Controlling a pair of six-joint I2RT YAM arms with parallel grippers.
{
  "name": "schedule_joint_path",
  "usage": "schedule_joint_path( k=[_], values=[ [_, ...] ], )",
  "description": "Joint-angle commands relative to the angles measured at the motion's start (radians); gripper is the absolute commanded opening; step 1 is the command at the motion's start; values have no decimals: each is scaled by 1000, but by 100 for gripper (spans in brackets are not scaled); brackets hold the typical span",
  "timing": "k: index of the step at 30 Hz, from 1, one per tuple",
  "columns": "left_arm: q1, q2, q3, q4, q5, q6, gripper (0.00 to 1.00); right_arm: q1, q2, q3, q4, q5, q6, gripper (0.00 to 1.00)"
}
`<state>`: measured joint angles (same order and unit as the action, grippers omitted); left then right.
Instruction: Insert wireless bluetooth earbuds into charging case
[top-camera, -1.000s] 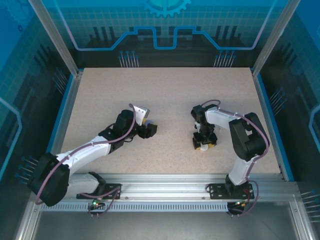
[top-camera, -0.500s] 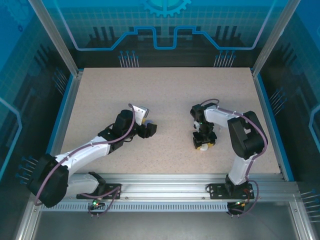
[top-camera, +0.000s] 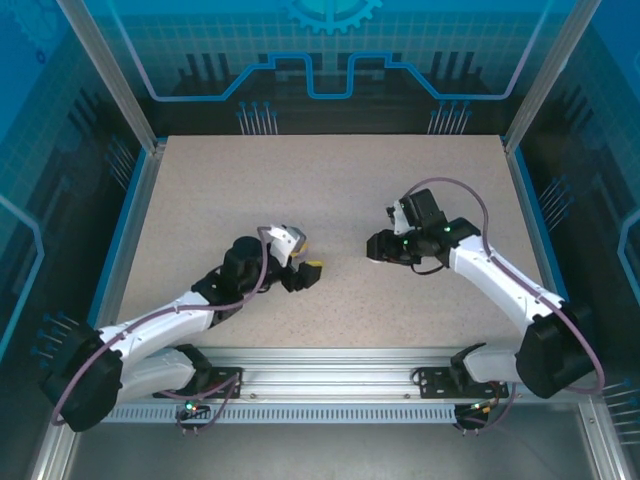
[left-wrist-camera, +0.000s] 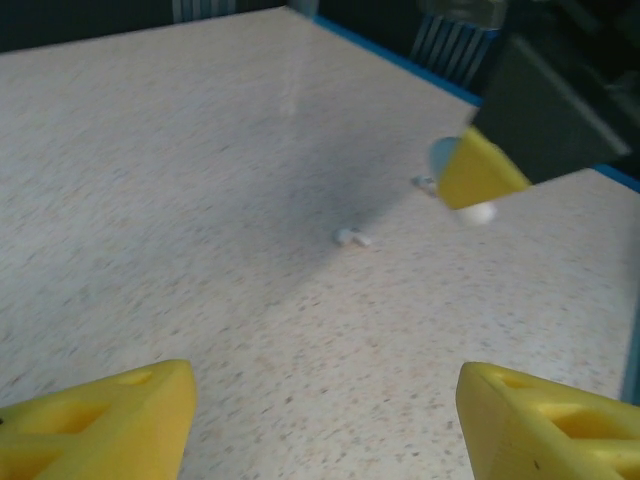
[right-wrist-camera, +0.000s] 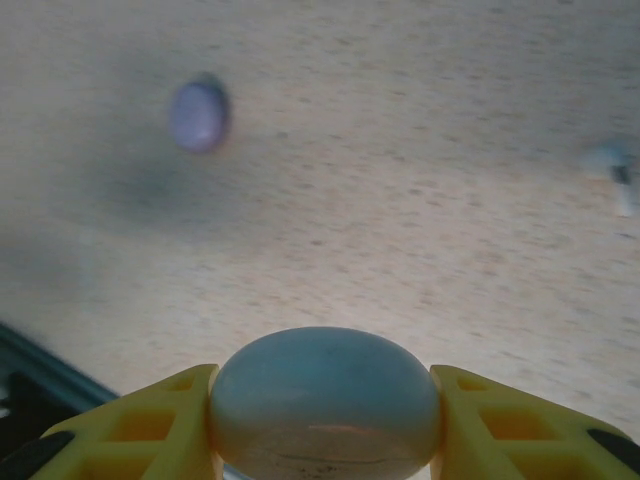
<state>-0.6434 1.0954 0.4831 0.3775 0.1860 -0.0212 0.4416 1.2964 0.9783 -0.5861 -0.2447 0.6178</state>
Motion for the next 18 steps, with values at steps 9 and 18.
schedule_joint_path(
  k=[9, 18],
  values=[
    [-66, 24, -40, 182, 63, 160, 68, 138, -36, -50, 298, -120, 257, 41],
    [-75, 68, -38, 294, 40, 119, 63, 174, -114, -137, 429, -71, 353, 41]
  ],
)
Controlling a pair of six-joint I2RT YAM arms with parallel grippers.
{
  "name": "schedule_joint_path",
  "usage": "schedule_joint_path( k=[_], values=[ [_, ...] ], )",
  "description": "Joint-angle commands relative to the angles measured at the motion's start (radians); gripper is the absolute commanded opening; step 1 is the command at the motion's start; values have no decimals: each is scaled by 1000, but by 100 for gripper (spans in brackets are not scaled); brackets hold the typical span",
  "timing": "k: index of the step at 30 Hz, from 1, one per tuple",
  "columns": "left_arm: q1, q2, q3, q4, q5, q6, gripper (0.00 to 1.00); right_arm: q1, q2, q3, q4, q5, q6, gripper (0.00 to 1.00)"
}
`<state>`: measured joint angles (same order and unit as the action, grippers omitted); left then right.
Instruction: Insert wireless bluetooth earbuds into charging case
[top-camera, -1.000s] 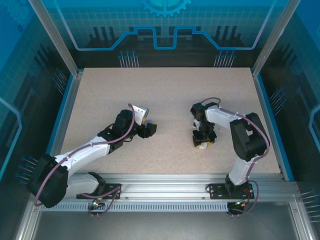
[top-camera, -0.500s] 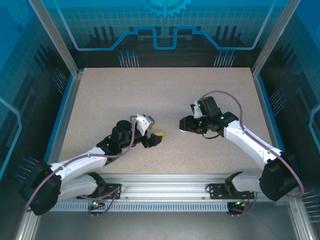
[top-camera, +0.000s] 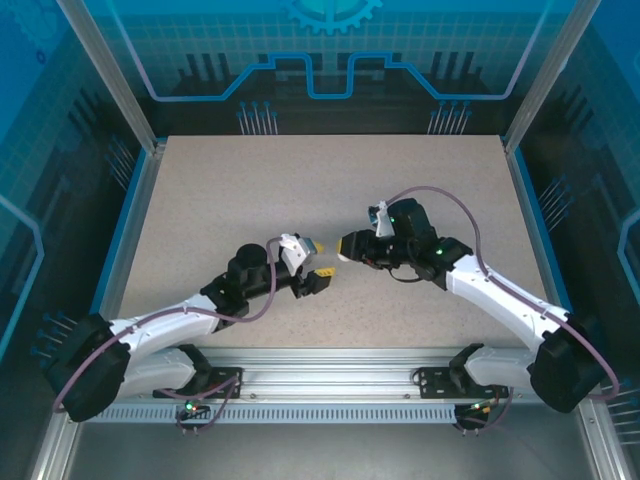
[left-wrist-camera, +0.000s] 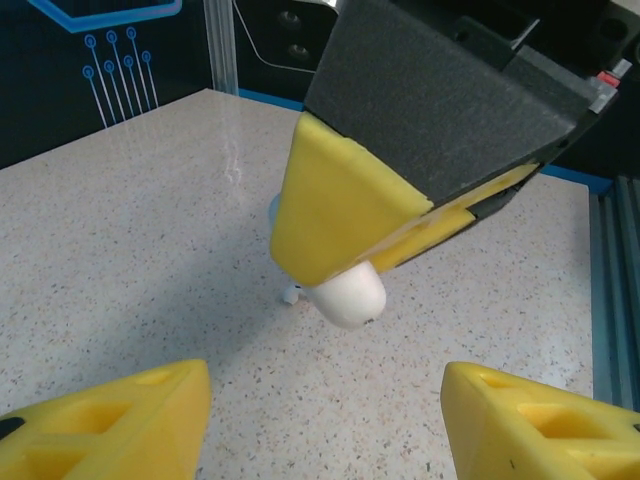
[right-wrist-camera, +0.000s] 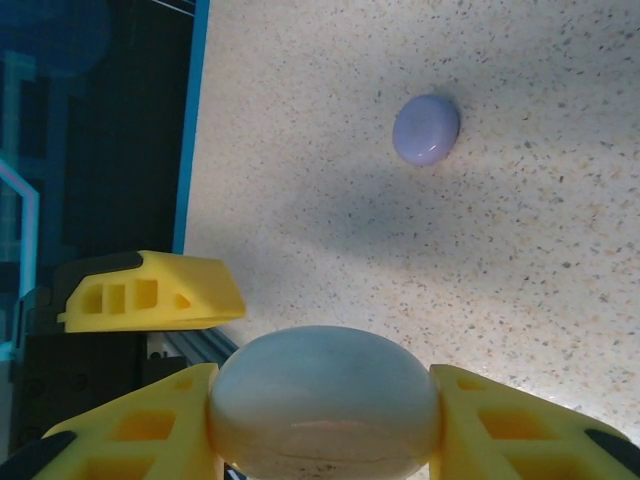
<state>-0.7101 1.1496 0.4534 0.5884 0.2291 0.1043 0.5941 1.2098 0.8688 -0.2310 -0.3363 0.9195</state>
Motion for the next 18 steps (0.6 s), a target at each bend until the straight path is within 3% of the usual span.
schedule_joint_path(
  k=[1, 18],
  values=[
    [-8, 22, -10, 103, -9, -14, 64, 27, -34, -36, 86, 27, 58, 40],
    [-19, 104, -1, 251, -42, -111, 56, 67, -46, -97, 252, 60, 157, 41]
  ],
)
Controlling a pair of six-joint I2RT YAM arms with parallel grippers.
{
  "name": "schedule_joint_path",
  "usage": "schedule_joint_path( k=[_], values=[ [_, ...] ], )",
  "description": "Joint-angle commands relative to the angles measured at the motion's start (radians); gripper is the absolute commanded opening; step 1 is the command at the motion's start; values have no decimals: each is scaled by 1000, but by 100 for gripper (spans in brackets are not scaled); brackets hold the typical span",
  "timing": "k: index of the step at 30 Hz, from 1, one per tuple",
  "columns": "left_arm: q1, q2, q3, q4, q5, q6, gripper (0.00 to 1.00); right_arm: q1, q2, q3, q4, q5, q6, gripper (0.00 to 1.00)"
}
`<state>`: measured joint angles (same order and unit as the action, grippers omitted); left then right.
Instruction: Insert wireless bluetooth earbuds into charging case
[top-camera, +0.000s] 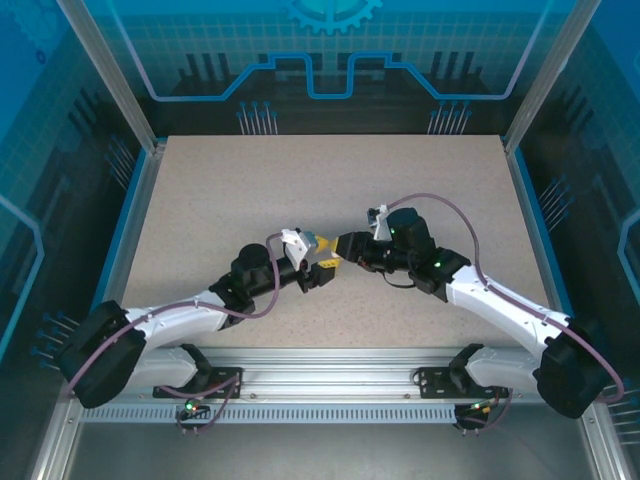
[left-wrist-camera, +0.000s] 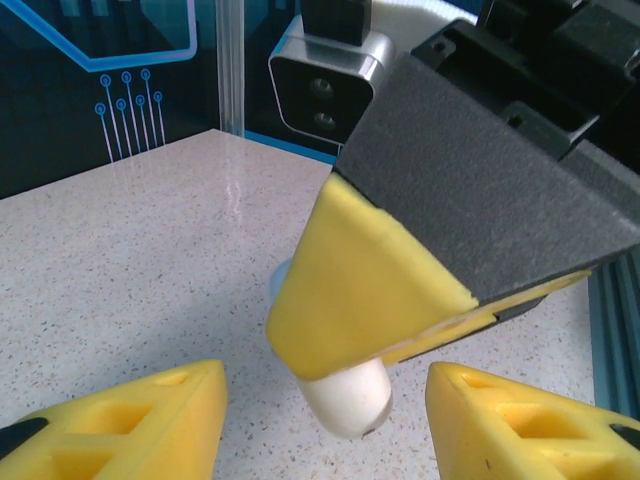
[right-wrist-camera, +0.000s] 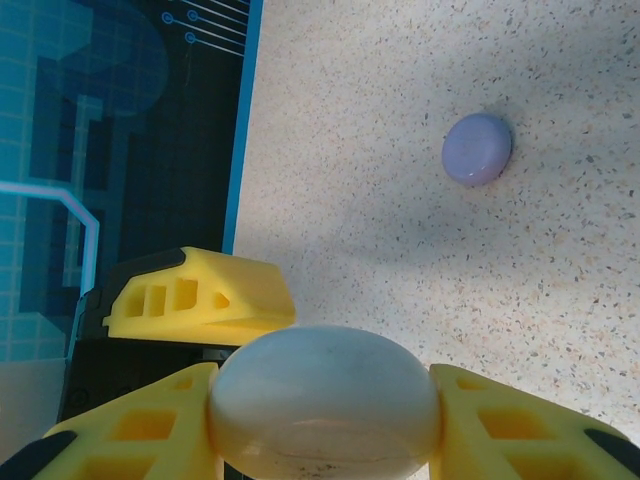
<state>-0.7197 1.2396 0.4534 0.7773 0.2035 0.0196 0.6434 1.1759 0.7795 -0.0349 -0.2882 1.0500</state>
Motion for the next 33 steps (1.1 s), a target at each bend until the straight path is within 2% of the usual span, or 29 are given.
schedule_joint_path(
  k=[1, 7, 15, 17, 27, 30, 33],
  values=[
    [-11, 18, 0, 68, -18, -30, 55, 20, -11, -5, 59, 12, 27, 41],
    [-10, 48, -1, 123, -16, -42, 47, 36, -15, -6, 80, 30, 34, 41],
    [-10, 57, -1, 144, -29, -58, 44, 50, -21, -12, 106, 33, 43, 41],
    [-9, 54, -4, 150, -34, -59, 37, 52, -21, -12, 105, 30, 44, 41],
    [-9, 55, -2, 174, -13, -74, 24, 65, -22, -20, 96, 19, 34, 42],
    [-8, 48, -4, 169, -6, -78, 20, 60, -36, -14, 90, 24, -7, 47],
    [-7, 35, -7, 165, 12, -85, 17, 44, -69, 16, 31, 24, -109, 65]
  ],
)
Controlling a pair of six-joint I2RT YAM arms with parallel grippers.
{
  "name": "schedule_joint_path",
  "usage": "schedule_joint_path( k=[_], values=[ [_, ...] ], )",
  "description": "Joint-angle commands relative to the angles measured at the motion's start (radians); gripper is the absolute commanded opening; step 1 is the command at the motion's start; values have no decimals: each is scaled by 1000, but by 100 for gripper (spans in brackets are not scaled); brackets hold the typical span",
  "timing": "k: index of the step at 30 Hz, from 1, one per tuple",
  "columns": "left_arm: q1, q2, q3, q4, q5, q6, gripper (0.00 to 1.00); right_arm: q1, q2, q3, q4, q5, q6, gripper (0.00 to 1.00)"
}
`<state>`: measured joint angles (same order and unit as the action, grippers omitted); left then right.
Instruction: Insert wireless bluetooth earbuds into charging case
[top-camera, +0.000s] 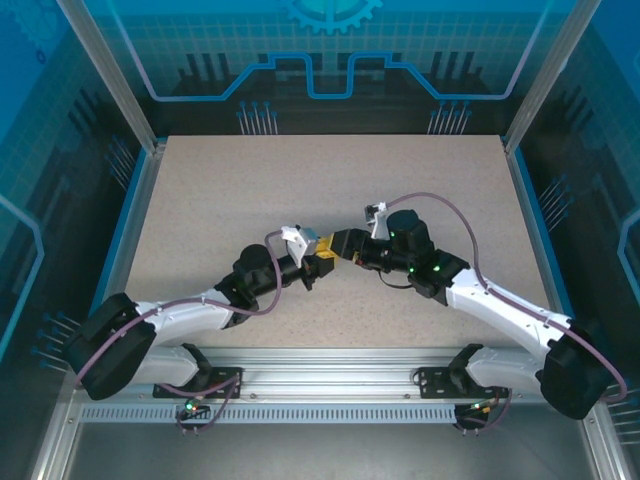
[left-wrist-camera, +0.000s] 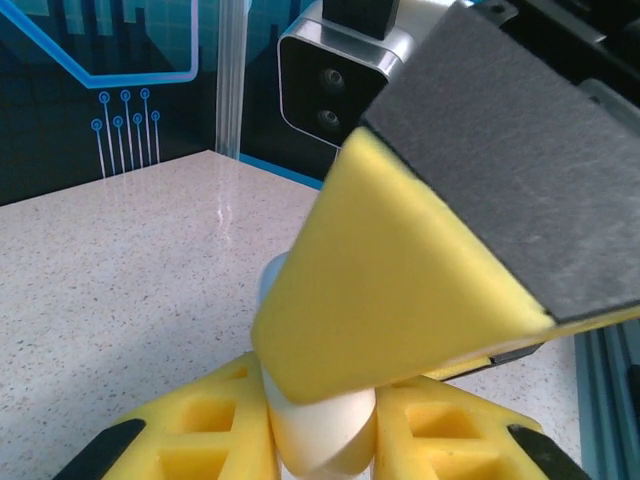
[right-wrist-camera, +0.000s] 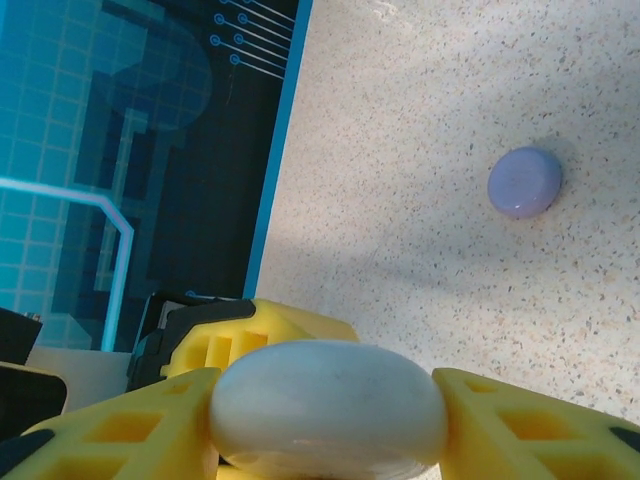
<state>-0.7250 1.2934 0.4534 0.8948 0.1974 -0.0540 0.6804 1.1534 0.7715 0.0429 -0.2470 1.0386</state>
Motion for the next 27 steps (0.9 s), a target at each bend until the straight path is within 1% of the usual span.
schedule_joint_path(
  k=[1, 4, 6, 9, 11, 15, 17, 19, 21, 23, 27],
  values=[
    [-2, -25, -6, 41, 25, -13, 16, -6, -65, 33, -73, -20, -148, 69],
    [1, -47, -9, 22, 53, -13, 15, -68, -136, 50, -131, -59, -297, 75],
    [2, -61, -10, 12, 75, -10, 15, -128, -174, 62, -173, -125, -399, 75],
    [5, -82, -1, -21, 129, -4, 15, -219, -210, 71, -196, -265, -557, 75],
    [5, -94, -1, -17, 160, -4, 14, -264, -212, 83, -208, -406, -679, 75],
    [5, -109, 1, -19, 201, 9, 14, -286, -212, 102, -288, -537, -957, 75],
    [5, -114, 2, -24, 215, 18, 14, -288, -226, 103, -290, -578, -1091, 75],
    [4, -120, 2, -21, 229, 23, 14, -291, -239, 103, -288, -600, -1214, 71],
    [5, -124, 5, -19, 242, 27, 14, -298, -233, 103, -311, -608, -1302, 70],
    [5, -128, 8, -19, 252, 32, 13, -311, -205, 152, -352, -632, -1365, 68],
    [5, -131, 14, -19, 274, 37, 13, -317, -125, 223, -451, -700, -1506, 61]
  ],
)
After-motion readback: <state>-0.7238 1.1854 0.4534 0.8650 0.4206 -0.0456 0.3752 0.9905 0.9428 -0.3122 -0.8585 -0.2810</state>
